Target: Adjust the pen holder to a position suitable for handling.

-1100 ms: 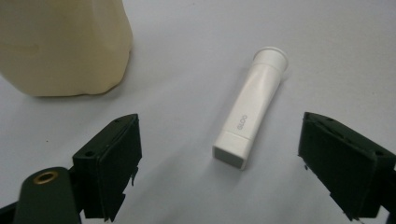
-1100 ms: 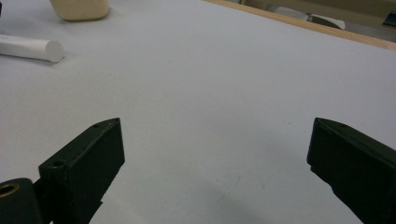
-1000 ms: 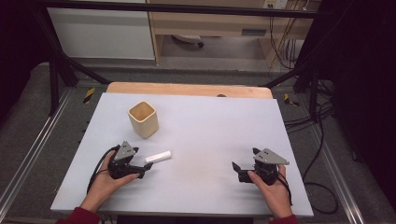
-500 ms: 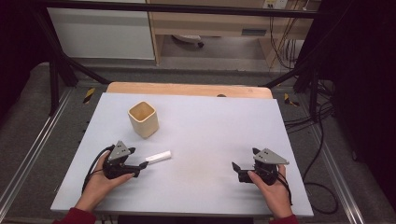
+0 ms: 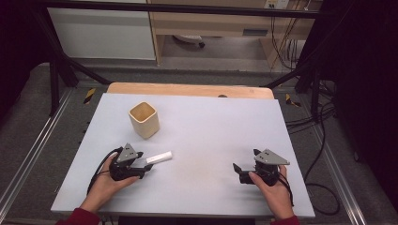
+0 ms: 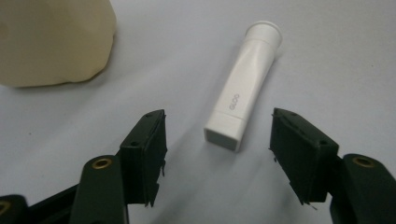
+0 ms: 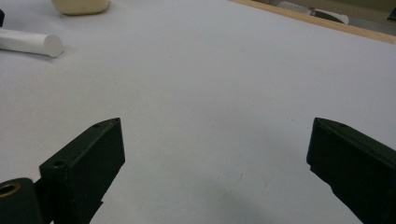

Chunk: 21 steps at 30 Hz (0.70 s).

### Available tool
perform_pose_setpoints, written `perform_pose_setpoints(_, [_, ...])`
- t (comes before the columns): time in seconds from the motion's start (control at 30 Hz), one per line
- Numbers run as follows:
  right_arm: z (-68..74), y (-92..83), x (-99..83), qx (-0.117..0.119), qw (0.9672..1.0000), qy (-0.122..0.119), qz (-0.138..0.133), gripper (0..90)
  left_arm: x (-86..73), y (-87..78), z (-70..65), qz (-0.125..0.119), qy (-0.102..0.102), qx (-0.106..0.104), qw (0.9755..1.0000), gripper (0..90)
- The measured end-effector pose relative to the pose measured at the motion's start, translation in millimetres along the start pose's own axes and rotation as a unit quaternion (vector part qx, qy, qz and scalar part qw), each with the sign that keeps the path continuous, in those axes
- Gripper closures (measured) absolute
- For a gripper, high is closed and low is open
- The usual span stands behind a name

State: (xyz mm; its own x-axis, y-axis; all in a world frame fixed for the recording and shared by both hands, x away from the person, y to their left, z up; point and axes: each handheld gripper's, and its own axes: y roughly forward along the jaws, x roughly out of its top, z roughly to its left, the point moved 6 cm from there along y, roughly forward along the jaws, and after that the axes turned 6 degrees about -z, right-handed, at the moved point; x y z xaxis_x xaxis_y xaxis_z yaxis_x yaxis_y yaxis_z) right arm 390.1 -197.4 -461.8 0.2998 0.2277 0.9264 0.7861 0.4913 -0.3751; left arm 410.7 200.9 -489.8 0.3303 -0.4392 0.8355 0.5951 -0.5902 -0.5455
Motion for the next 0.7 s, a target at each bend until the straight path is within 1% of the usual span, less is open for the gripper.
perform_pose_setpoints(0.1, [0.2, 0.1, -0.1, 0.001, 1.0000, 0.000, 0.000, 4.7, 2.3, 3.2, -1.5, -0.001, 0.004, -0.003, 1.0000, 40.2])
perform_pose_setpoints(0.17, [0.4, 0.3, -0.3, 0.001, 1.0000, 0.000, 0.001, 4.7, 4.1, 5.5, -4.9, -0.003, 0.007, -0.010, 0.9999, 41.8])
perform_pose_setpoints(0.23, [0.5, 0.6, -0.4, 0.002, 1.0000, -0.001, 0.002, 4.7, 5.2, 7.7, -9.0, -0.003, 0.015, -0.015, 0.9998, 43.0])
perform_pose_setpoints(0.33, [0.7, 1.2, -0.8, 0.003, 1.0000, -0.003, 0.003, 4.7, 7.0, 9.0, -11.4, -0.005, 0.026, -0.019, 0.9995, 44.2])
perform_pose_setpoints(0.43, [1.6, 1.7, -1.2, 0.004, 1.0000, -0.003, 0.006, 4.7, 7.1, 11.2, -10.5, -0.004, 0.025, -0.014, 0.9996, 47.4])
perform_pose_setpoints(0.57, [1.7, 2.2, -1.4, 0.005, 1.0000, -0.005, 0.006, 4.7, 5.9, 17.1, -9.5, 0.002, 0.026, -0.015, 0.9995, 49.3])
perform_pose_setpoints(0.6, [2.3, 2.3, -1.5, 0.006, 0.9999, -0.005, 0.007, 4.6, 5.9, 19.0, -9.5, 0.005, 0.029, -0.016, 0.9994, 51.9])
perform_pose_setpoints(0.67, [2.4, 2.4, -1.6, 0.006, 0.9999, -0.006, 0.007, 4.6, 6.1, 20.7, -9.4, 0.007, 0.029, -0.017, 0.9994, 53.0])
perform_pose_setpoints(0.7, [2.8, 2.4, -1.6, 0.007, 0.9999, -0.006, 0.007, 4.6, 6.4, 20.8, -9.3, 0.006, 0.029, -0.017, 0.9994, 56.6])
